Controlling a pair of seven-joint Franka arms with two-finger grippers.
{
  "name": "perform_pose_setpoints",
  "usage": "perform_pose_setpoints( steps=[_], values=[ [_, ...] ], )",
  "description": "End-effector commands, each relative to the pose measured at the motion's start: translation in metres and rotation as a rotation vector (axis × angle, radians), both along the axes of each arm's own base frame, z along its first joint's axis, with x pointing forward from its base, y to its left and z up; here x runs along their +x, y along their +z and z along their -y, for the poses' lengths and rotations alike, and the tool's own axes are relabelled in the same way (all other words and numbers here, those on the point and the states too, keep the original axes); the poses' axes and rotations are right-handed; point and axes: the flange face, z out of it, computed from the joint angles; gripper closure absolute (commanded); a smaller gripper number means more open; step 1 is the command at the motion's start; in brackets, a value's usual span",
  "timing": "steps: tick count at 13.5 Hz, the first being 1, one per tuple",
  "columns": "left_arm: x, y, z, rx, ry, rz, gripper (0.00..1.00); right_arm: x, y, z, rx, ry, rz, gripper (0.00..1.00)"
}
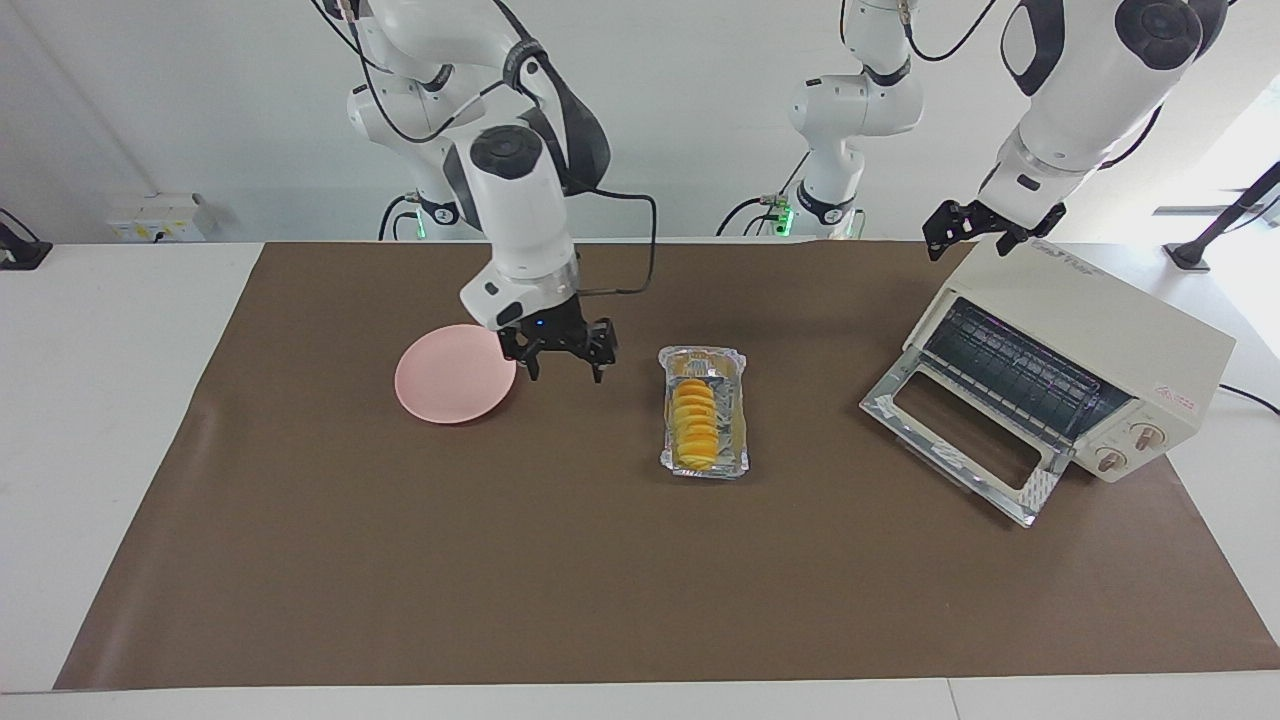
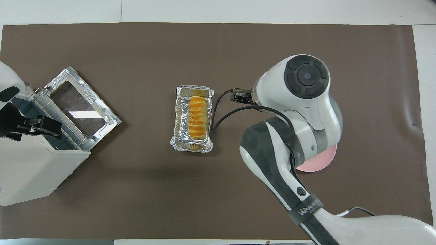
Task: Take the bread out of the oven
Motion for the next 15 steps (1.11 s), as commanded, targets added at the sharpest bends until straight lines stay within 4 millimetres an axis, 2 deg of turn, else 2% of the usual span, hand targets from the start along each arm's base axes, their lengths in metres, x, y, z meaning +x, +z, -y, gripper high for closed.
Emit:
perform_pose_setpoints(
  steps=[1, 2, 3, 4, 5, 7, 10, 12, 13, 14, 15],
  values=[
    [-0.005, 0.007, -0.003, -0.014, 0.003, 0.024, 0.00, 0.035, -0.028, -0.065, -0.016, -0.098, 0.008, 0.05],
    [-0.005, 0.008, -0.002, -0.014, 0.000, 0.027, 0.00, 0.040, -0.041, -0.089, -0.031, -0.127, 0.023, 0.05],
    [-0.005, 0.008, -0.001, -0.014, 0.000, 0.024, 0.00, 0.039, -0.051, -0.098, -0.042, -0.125, 0.027, 0.04],
    [-0.005, 0.008, -0.001, -0.014, 0.000, 0.025, 0.00, 0.038, -0.051, -0.100, -0.043, -0.119, 0.031, 0.04],
    [-0.005, 0.008, -0.003, -0.014, 0.003, 0.024, 0.00, 0.034, -0.060, -0.099, -0.056, -0.113, 0.021, 0.05],
    [-0.005, 0.008, -0.003, -0.014, 0.004, 0.024, 0.00, 0.025, -0.092, -0.096, -0.086, -0.082, 0.005, 0.05],
    [-0.005, 0.008, -0.003, -0.014, 0.003, 0.024, 0.00, 0.009, -0.125, -0.100, -0.090, -0.060, -0.007, 0.07],
    [-0.005, 0.008, -0.003, -0.013, 0.004, 0.024, 0.00, 0.003, -0.130, -0.103, -0.100, -0.037, -0.013, 0.10],
    [-0.005, 0.008, -0.003, -0.014, 0.004, 0.024, 0.00, 0.001, -0.131, -0.103, -0.103, -0.011, -0.015, 0.21],
    [-0.005, 0.008, -0.003, -0.014, 0.003, 0.024, 0.00, 0.001, -0.130, -0.102, -0.105, 0.011, -0.014, 0.50],
    [-0.005, 0.008, -0.003, -0.014, 0.003, 0.024, 0.00, 0.002, -0.130, -0.102, -0.105, 0.023, -0.013, 0.83]
  ],
)
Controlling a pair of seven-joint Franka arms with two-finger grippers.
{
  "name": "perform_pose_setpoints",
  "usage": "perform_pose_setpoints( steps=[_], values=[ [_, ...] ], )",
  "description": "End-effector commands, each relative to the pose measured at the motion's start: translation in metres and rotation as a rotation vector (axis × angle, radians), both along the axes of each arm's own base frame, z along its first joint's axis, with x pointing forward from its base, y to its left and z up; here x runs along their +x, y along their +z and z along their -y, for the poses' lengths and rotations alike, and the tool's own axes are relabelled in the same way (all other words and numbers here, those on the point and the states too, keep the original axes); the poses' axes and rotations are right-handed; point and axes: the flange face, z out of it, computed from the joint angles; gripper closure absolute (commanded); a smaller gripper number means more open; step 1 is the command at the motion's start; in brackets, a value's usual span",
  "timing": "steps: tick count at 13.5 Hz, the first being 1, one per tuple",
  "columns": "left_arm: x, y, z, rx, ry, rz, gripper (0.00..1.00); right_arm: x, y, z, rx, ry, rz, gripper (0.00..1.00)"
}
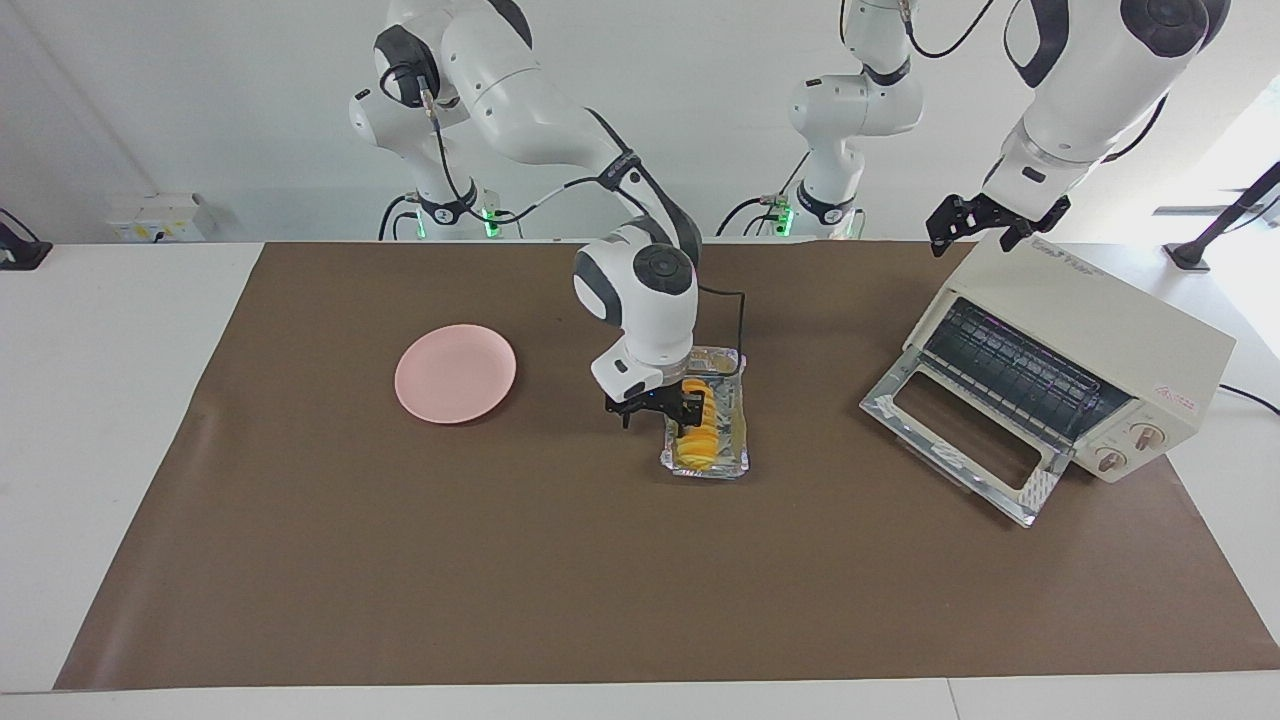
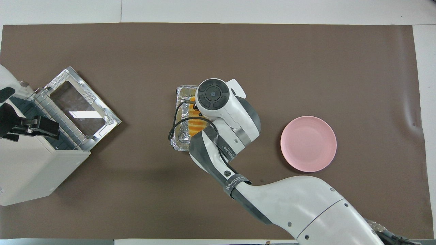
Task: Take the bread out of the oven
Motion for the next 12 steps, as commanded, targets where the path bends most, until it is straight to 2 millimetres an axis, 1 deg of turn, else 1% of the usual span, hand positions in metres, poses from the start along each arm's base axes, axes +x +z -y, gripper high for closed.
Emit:
perform_pose_setpoints(
  steps=[1, 5, 7, 8, 9, 10, 11, 12],
  values=[
    [-0.003, 0.003, -0.001, -0.013, 0.002, 0.015, 0.00, -0.001, 0.004, 0.005, -0.008, 0.054, 0.018, 1.00],
    [-0.003, 0.003, -0.001, -0.013, 0.000, 0.015, 0.00, -0.003, 0.006, 0.000, -0.005, 0.088, 0.026, 1.00],
    [-0.004, 0.004, -0.001, -0.013, 0.000, 0.017, 0.00, 0.000, 0.009, 0.000, 0.007, 0.110, 0.044, 1.00],
    [-0.003, 0.003, -0.002, -0.013, 0.002, 0.015, 0.00, 0.004, 0.011, 0.004, 0.009, 0.104, 0.048, 1.00],
    [-0.004, 0.004, -0.001, -0.013, 0.000, 0.017, 0.00, 0.010, 0.019, 0.008, 0.008, 0.096, 0.050, 1.00],
    [-0.003, 0.003, -0.001, -0.013, 0.000, 0.015, 0.00, 0.021, 0.030, 0.017, 0.016, 0.082, 0.055, 1.00],
    [-0.004, 0.004, -0.001, -0.013, 0.000, 0.017, 0.00, 0.036, 0.043, 0.034, 0.017, 0.059, 0.046, 1.00],
    [-0.003, 0.003, -0.001, -0.013, 0.000, 0.015, 0.00, 0.055, 0.058, 0.063, -0.001, 0.032, 0.024, 1.00]
  ],
)
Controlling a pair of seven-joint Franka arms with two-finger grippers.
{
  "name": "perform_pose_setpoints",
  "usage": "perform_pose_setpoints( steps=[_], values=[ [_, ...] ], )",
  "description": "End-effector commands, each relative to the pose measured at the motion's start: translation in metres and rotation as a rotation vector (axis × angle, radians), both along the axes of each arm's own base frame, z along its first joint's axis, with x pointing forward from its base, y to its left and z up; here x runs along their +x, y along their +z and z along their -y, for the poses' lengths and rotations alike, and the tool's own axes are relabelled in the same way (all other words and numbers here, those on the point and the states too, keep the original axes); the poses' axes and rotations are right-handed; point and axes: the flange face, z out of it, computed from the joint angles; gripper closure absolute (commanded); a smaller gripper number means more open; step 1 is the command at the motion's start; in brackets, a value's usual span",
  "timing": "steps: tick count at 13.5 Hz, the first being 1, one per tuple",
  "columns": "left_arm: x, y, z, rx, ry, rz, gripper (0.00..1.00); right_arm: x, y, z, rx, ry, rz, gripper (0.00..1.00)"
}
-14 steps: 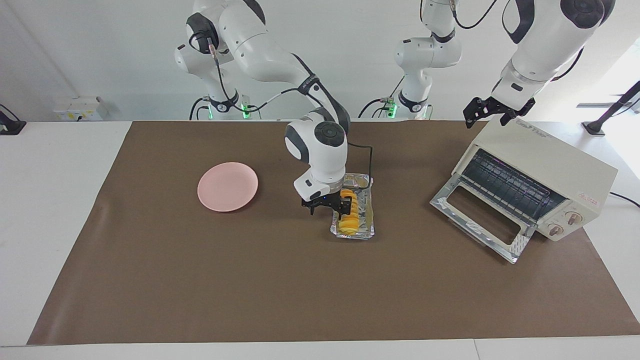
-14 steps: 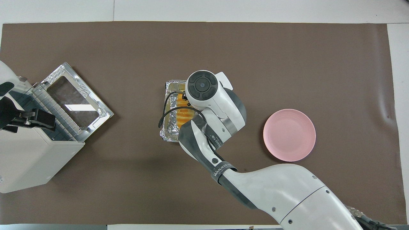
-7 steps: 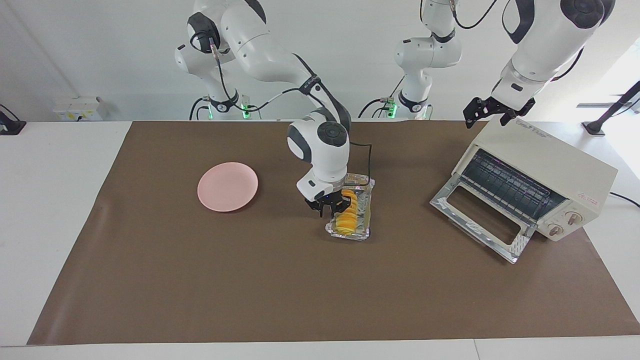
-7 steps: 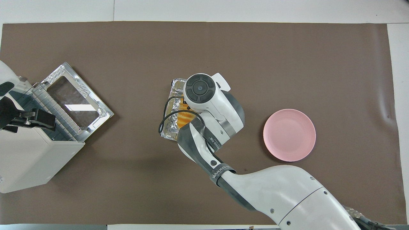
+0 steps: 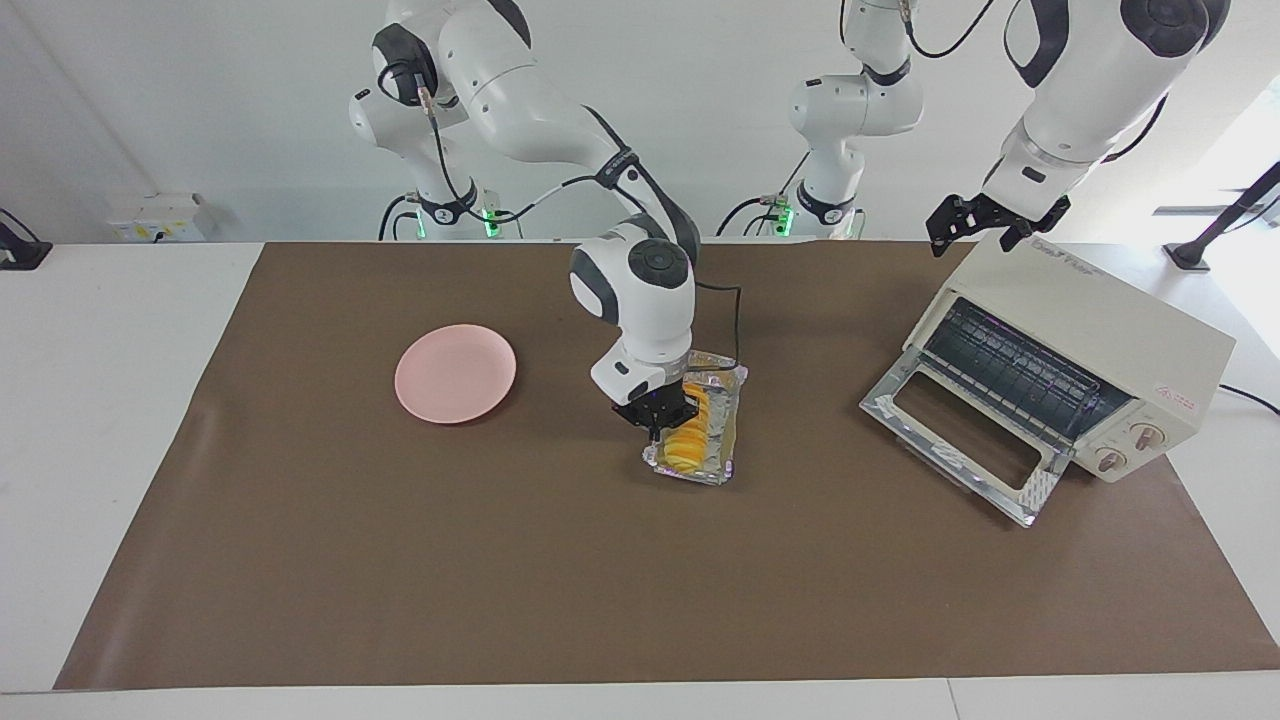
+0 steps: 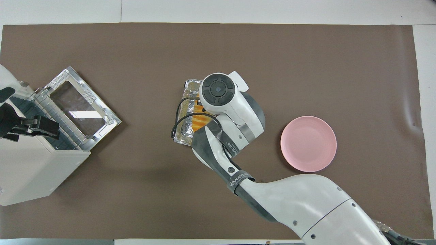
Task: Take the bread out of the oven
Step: 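Drag the foil tray beside the pink plate with the right gripper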
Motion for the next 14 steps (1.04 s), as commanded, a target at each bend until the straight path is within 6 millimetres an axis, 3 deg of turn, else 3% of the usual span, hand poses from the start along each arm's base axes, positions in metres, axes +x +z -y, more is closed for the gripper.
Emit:
perform_pose_setpoints(
  steps=[1, 4, 8, 9, 14],
  values=[
    [-0.003, 0.003, -0.002, -0.013, 0.002, 0.015, 0.00, 0.051, 0.053, 0.069, -0.002, -0.033, -0.023, 1.00],
    [-0.003, 0.003, -0.001, -0.013, 0.000, 0.015, 0.00, 0.104, 0.064, 0.178, 0.067, -0.058, -0.060, 1.00],
    [-0.003, 0.003, -0.001, -0.013, 0.000, 0.015, 0.00, 0.128, 0.052, 0.295, 0.053, 0.066, -0.052, 1.00],
    [-0.003, 0.003, -0.001, -0.013, 0.000, 0.015, 0.00, 0.129, 0.047, 0.313, 0.046, 0.113, -0.055, 1.00],
    [-0.003, 0.003, -0.001, -0.013, 0.000, 0.015, 0.00, 0.108, -0.008, 0.334, 0.004, 0.357, 0.001, 1.00]
  ],
)
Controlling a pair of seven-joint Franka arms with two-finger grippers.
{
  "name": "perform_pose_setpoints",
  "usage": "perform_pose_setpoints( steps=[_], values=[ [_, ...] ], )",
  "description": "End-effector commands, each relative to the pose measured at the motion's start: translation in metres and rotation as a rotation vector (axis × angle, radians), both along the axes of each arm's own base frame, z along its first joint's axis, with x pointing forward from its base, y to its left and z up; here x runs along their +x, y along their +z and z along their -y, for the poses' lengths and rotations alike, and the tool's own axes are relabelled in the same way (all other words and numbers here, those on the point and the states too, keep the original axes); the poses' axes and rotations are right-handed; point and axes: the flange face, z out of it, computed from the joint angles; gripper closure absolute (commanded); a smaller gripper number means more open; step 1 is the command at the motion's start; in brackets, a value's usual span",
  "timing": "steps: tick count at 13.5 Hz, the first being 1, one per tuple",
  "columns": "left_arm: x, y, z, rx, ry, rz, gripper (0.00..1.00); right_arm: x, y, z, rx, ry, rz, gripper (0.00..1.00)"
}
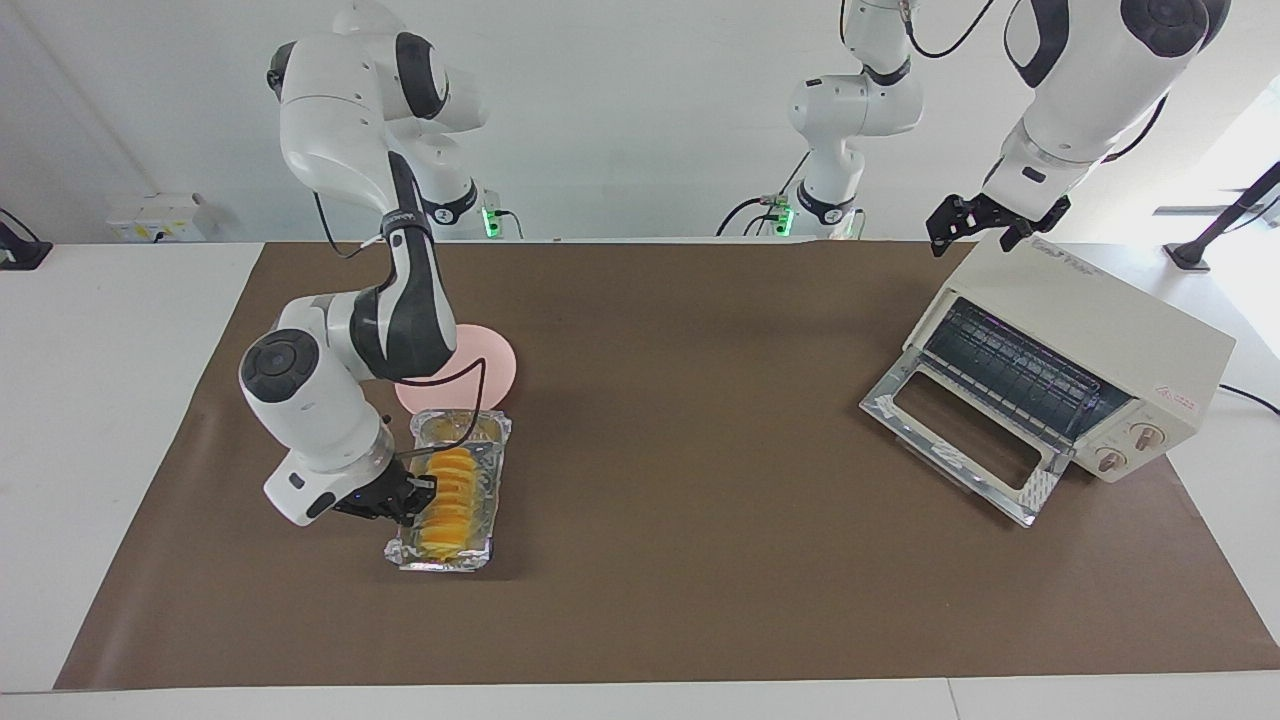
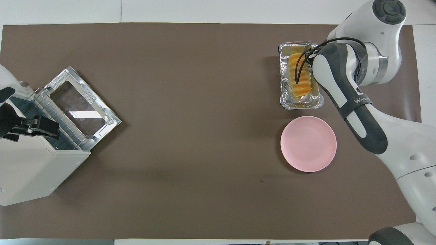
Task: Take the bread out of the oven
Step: 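Drag the foil tray beside the pink plate with the right gripper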
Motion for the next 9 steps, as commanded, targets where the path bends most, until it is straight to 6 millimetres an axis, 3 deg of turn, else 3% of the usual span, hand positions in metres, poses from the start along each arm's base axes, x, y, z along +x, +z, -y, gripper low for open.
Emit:
perform_pose_setpoints(
  steps=[1, 2, 4, 5, 6, 7, 9],
  values=[
    [-0.003, 0.003, -0.001, -0.013, 0.000, 0.015, 0.00, -0.022, -0.022, 0.004, 0.001, 0.073, 0.054, 1.00],
    [-0.003, 0.003, -0.001, -0.013, 0.000, 0.015, 0.00, -0.028, -0.032, 0.002, 0.000, 0.076, 0.068, 1.00],
    [-0.003, 0.003, -0.002, -0.013, 0.003, 0.015, 0.00, -0.029, -0.031, 0.004, 0.001, 0.070, 0.070, 1.00],
    [-0.003, 0.003, -0.001, -0.013, 0.000, 0.015, 0.00, -0.029, -0.030, 0.003, 0.004, 0.067, 0.065, 0.69],
    [-0.004, 0.004, -0.001, -0.013, 0.000, 0.017, 0.00, -0.029, -0.028, 0.004, 0.004, 0.066, 0.057, 0.01],
    [-0.003, 0.003, -0.002, -0.013, 0.002, 0.015, 0.00, -0.028, -0.021, 0.001, 0.006, 0.065, 0.031, 0.00],
    [-0.003, 0.003, -0.001, -0.013, 0.000, 0.015, 0.00, -0.027, 0.013, -0.003, -0.001, 0.069, -0.040, 0.00]
  ],
)
